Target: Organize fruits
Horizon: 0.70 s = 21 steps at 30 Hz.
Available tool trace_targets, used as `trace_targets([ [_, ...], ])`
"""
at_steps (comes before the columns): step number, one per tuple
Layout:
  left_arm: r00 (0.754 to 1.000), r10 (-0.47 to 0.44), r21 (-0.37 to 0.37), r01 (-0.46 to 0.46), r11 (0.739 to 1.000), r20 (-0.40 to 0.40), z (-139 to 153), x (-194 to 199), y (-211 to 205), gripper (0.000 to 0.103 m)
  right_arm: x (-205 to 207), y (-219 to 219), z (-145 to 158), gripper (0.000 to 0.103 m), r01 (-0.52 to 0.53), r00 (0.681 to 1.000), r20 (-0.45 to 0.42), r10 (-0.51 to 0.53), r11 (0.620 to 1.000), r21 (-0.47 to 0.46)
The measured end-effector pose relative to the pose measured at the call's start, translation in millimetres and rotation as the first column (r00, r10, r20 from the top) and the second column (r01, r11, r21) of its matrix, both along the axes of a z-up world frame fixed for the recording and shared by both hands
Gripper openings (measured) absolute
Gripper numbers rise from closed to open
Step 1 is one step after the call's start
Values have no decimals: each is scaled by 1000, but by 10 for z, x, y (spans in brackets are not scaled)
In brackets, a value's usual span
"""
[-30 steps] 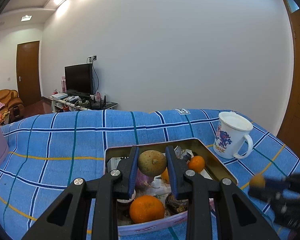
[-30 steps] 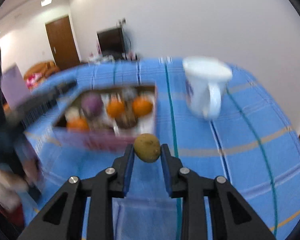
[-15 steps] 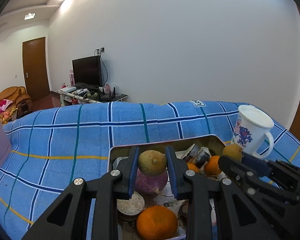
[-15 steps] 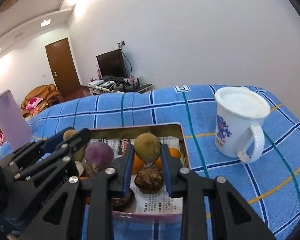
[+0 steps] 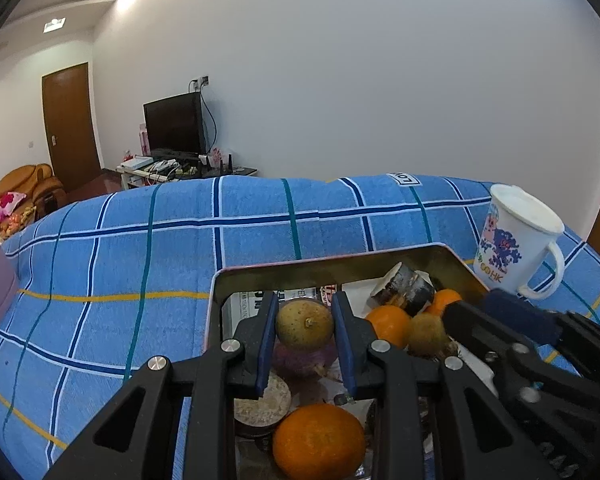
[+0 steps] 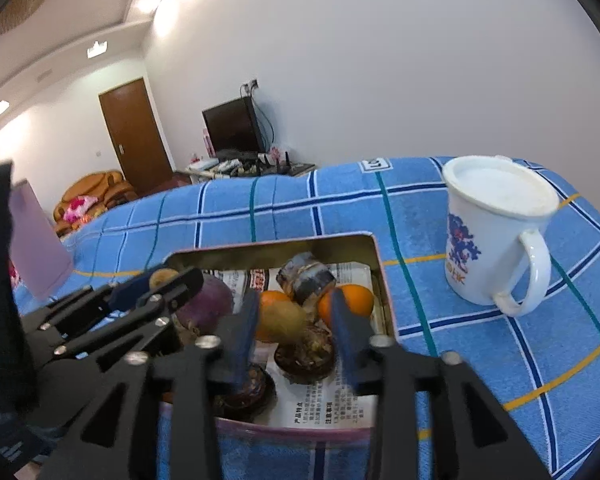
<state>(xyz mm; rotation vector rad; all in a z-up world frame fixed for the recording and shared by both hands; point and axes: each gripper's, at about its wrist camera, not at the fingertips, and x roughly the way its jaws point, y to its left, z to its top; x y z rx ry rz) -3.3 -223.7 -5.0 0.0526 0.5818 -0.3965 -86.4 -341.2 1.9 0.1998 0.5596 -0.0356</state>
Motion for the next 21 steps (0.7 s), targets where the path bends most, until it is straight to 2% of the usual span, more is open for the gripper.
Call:
trace_targets([
  [1,1000,2,-4,-2,1000,1,3,0,8,29,-38,-49,11,65,18,1000,15,-19,1000,20],
  [4,1000,0,-5,0,1000,1,8,-2,13,29,-147,-160,52,76,32,997,71,-39,995,95],
  [6,1000,-6,-7,6,1000,6,12,-12,6,29,-208,-195,85,80,49,993,106,-61,992,114],
  [8,1000,-9,-7,9,1000,15,26,-31,6,29,-295,-189,133,83,76,985,145,-91,992,102],
  [12,1000,-9,-4,9,1000,17,15,-32,-1,29,-415,-136,209,99,130,968,208,-140,990,61],
  [19,999,-11,-3,11,1000,42,35,-107,-12,29,-553,-103,287,103,210,935,285,-210,977,29],
  [20,999,-12,-8,13,1000,45,40,-124,-7,33,-565,-111,293,103,209,933,293,-210,977,36],
  [21,999,-13,-12,14,1000,52,50,-144,-3,44,-575,-117,295,103,211,930,299,-213,977,41],
])
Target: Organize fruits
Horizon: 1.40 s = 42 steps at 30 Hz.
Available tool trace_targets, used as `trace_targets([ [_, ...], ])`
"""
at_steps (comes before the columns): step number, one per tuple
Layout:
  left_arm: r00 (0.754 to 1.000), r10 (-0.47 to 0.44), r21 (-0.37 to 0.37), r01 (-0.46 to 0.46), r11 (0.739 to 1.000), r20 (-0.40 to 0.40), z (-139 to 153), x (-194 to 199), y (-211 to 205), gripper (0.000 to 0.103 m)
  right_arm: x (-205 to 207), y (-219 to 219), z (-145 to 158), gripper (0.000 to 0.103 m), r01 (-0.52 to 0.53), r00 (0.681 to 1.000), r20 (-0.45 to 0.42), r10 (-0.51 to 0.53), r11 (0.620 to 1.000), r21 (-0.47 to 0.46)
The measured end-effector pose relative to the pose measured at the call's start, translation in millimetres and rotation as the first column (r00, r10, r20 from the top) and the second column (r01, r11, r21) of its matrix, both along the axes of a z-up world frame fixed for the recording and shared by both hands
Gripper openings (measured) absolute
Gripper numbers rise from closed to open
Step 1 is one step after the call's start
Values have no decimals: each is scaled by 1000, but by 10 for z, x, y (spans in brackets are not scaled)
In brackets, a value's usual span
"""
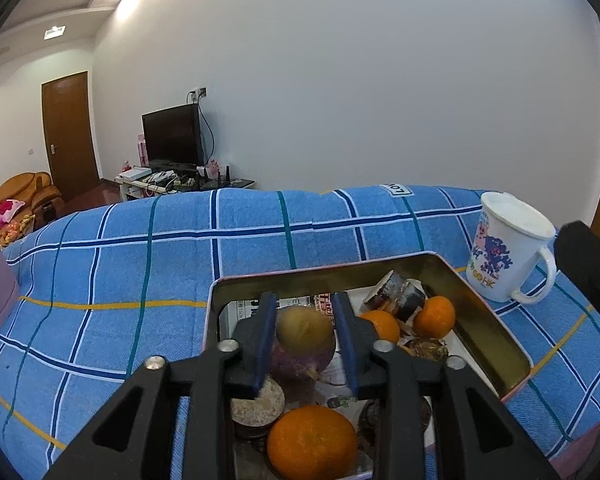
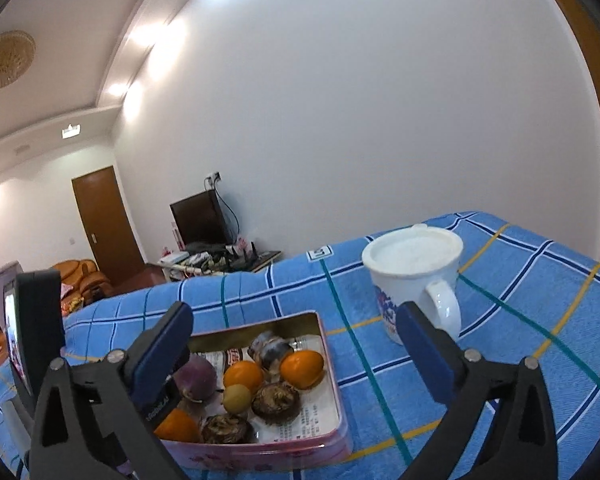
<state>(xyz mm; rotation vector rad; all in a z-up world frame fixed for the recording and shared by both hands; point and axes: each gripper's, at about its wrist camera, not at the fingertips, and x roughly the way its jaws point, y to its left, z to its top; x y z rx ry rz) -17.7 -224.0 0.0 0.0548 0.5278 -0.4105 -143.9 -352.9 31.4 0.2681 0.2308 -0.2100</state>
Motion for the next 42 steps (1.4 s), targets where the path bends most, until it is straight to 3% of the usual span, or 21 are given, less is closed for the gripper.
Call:
trace_targets([
  [1,1000,0,-4,0,1000,10,11,-23,3,53,-7,-8,5,103,4,1000,7,-4,1000,1],
  [2,1000,7,-7,-6,1000,28,27,-55,12,71,-18,-2,7,103,8,1000,17,-8,1000,-5],
  [3,998,24,-13,-23,1000,57,50,-106,28,83,-37,8,6,103,14,1000,25,-13,1000,-19],
  [4,996,33,-21,-31,999,82,67,-145,46,85,-48,43,6,103,22,999,37,-20,999,-47],
  [9,989,37,-13,-36,999,140,110,-262,49,89,-119,196,53,103,36,996,89,-23,987,-154],
  [17,972,88,-11,-87,996,218,153,-396,120,91,-304,147,118,103,112,973,218,-75,981,-160],
  [30,966,105,-7,-106,994,235,164,-604,247,94,-534,320,144,103,112,970,236,-59,970,-217],
  [42,961,105,-13,-105,994,257,184,-987,397,94,-807,669,115,103,109,968,248,-23,935,-337],
])
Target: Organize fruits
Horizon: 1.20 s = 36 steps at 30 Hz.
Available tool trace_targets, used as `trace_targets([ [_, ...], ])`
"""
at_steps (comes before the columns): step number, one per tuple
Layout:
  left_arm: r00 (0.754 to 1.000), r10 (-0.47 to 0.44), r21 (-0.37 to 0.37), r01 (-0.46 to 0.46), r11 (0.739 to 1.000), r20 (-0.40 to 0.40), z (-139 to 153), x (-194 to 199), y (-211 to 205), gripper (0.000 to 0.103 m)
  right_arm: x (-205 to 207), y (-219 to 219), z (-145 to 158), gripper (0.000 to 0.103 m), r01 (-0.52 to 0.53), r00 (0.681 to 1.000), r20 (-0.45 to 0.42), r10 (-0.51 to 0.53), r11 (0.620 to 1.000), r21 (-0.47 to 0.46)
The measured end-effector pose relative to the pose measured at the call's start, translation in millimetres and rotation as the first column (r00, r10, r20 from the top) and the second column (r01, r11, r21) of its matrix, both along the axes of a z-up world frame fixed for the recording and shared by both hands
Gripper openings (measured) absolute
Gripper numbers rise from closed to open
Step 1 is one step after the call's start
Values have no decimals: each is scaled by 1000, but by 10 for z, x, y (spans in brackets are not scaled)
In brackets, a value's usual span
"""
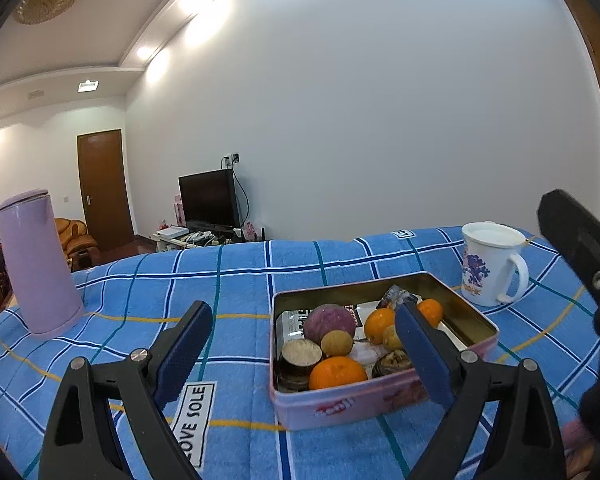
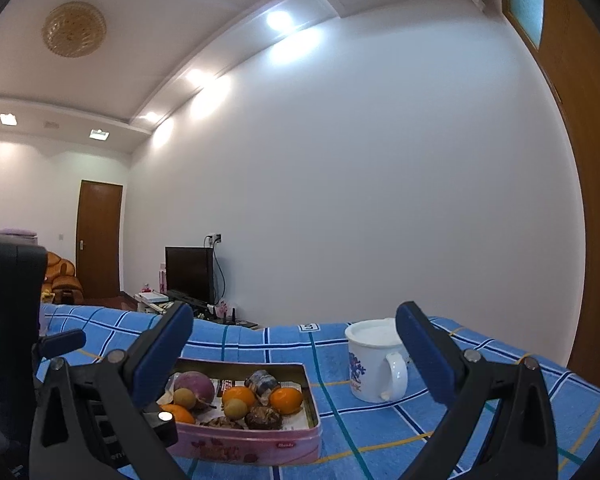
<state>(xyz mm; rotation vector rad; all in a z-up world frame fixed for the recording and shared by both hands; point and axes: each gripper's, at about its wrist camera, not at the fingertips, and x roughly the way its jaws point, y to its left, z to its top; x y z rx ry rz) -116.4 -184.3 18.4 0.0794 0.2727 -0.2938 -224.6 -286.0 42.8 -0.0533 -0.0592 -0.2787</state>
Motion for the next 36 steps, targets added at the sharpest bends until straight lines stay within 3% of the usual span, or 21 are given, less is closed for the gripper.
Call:
trace_targets([
  [3,1000,4,-6,-4,1000,12,13,-86,38,94,-63,39,-25,103,7,1000,2,-7,1000,-16],
  [7,1000,7,-11,-7,1000,19,13,-174,62,94,-251,67,-35,103,50,994,94,-47,998,-26],
  [36,1000,24,-26,-24,999,7,-8,-239,69,94,-265,-38,-30,103,38,997,73,-41,998,42],
])
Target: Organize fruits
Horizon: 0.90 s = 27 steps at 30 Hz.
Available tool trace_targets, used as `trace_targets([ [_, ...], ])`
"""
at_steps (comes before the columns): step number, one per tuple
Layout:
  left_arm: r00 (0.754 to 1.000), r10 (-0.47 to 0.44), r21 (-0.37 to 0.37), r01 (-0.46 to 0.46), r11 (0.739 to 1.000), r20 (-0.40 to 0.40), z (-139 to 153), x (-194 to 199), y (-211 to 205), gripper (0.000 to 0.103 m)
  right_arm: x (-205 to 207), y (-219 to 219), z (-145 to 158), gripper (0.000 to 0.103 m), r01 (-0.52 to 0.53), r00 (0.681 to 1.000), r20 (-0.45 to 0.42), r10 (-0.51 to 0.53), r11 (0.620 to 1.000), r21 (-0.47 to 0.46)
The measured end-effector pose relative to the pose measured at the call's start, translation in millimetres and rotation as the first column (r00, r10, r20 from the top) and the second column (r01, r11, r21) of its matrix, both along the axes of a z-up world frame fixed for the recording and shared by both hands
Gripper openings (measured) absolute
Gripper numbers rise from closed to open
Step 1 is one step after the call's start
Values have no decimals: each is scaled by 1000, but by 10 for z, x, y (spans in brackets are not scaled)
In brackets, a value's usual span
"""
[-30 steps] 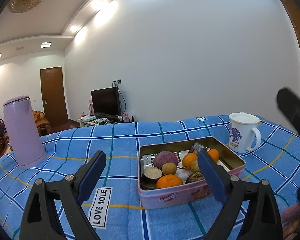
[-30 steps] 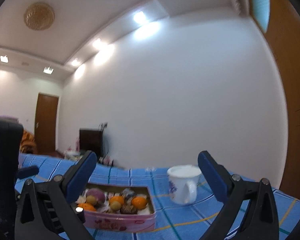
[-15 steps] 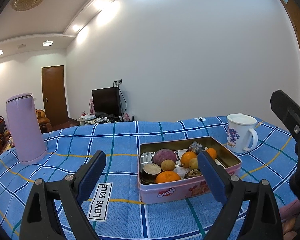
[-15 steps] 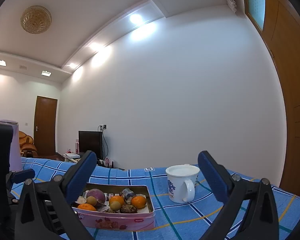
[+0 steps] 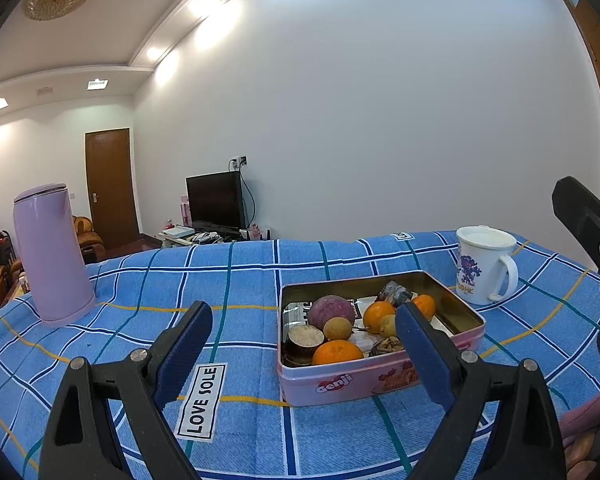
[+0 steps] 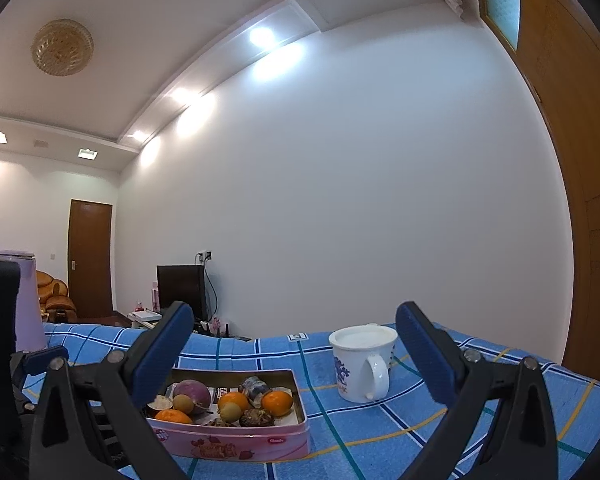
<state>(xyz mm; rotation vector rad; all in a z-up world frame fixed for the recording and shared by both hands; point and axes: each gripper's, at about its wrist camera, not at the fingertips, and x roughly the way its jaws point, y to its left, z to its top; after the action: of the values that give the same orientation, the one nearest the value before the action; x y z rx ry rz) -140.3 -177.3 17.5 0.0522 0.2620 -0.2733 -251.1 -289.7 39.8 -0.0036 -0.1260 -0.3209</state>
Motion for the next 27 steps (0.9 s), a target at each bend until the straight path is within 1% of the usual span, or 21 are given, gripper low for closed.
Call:
trace_targets([
  [6,1000,7,0,-7,1000,-5,-6,11,-3,94,-15,-32,6,103,2,1000,-1,-2,1000,12],
  [27,998,42,1,-42,999,-41,-21,54,2,94,-34,-25,8,103,4,1000,-2,-4,1000,11],
])
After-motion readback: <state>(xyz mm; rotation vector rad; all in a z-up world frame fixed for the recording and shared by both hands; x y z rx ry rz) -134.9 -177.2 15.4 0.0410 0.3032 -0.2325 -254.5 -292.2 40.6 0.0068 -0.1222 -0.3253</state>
